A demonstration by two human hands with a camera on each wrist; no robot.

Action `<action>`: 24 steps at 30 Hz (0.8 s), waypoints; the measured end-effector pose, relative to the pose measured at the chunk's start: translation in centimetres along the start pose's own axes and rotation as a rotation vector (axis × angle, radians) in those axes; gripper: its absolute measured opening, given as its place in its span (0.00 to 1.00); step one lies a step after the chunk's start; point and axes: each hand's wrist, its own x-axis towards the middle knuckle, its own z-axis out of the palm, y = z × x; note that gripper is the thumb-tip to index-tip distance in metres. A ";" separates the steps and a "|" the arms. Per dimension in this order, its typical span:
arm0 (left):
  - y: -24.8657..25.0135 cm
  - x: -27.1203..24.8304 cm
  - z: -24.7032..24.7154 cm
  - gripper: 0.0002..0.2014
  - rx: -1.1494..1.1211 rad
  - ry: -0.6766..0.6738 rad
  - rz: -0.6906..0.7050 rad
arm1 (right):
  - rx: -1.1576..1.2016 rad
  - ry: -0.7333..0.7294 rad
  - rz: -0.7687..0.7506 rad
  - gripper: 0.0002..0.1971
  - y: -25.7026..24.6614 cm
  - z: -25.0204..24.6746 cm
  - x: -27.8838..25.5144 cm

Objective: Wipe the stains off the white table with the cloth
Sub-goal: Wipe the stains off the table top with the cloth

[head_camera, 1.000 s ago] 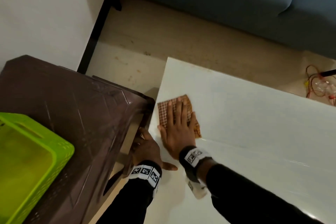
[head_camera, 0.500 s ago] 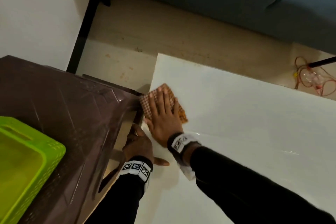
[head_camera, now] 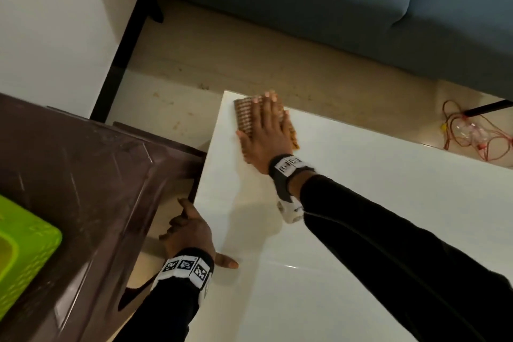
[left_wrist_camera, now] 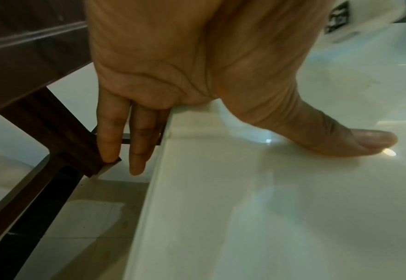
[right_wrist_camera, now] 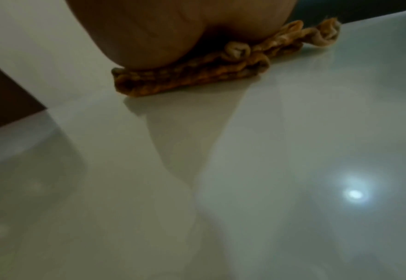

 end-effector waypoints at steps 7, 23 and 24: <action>-0.1 0.9 1.0 0.99 0.039 0.046 0.036 | 0.089 -0.018 0.430 0.43 7.6 -0.9 -3.1; 0.0 0.1 -0.3 0.96 0.027 0.016 0.028 | 0.128 0.056 0.413 0.42 10.7 -0.8 -2.5; 0.0 0.1 -0.2 0.96 0.016 0.013 0.028 | 0.127 0.071 0.474 0.41 9.9 -0.5 -2.1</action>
